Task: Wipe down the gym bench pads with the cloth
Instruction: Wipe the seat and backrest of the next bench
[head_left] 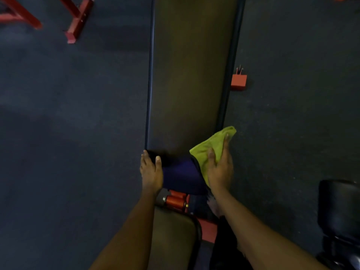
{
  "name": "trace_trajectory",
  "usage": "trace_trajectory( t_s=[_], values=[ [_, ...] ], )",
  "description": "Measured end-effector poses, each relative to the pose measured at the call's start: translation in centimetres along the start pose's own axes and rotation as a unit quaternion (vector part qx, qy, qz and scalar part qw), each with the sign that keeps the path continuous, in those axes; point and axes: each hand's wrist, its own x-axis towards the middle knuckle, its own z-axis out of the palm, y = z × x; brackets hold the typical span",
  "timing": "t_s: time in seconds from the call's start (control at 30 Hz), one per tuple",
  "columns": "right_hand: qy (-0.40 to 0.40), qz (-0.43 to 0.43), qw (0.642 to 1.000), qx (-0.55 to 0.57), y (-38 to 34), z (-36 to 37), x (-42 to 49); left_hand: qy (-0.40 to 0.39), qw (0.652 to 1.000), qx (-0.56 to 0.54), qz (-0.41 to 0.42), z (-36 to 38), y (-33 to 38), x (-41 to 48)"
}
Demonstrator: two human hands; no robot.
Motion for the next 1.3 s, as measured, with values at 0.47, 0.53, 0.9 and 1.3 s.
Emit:
trace_trajectory(
  t_s=[0.47,0.53,0.9,1.3],
  values=[
    [-0.17,0.086,0.968,-0.166,-0.6,-5.6,-3.0,-0.026,0.999,-0.026,0.012,-2.7,5.1,-5.5],
    [-0.161,0.052,0.977,-0.131,-3.2,-7.4,-2.1,-0.019,0.998,-0.041,0.045,-3.9,8.6,-5.9],
    [-0.024,-0.245,0.967,-0.068,-21.8,-10.7,13.7,0.065,0.978,-0.109,0.167,-10.0,24.5,1.1],
    [0.03,-0.482,0.811,-0.33,-37.3,-0.2,32.9,0.071,0.964,-0.246,0.065,-10.6,35.4,22.5]
  ],
)
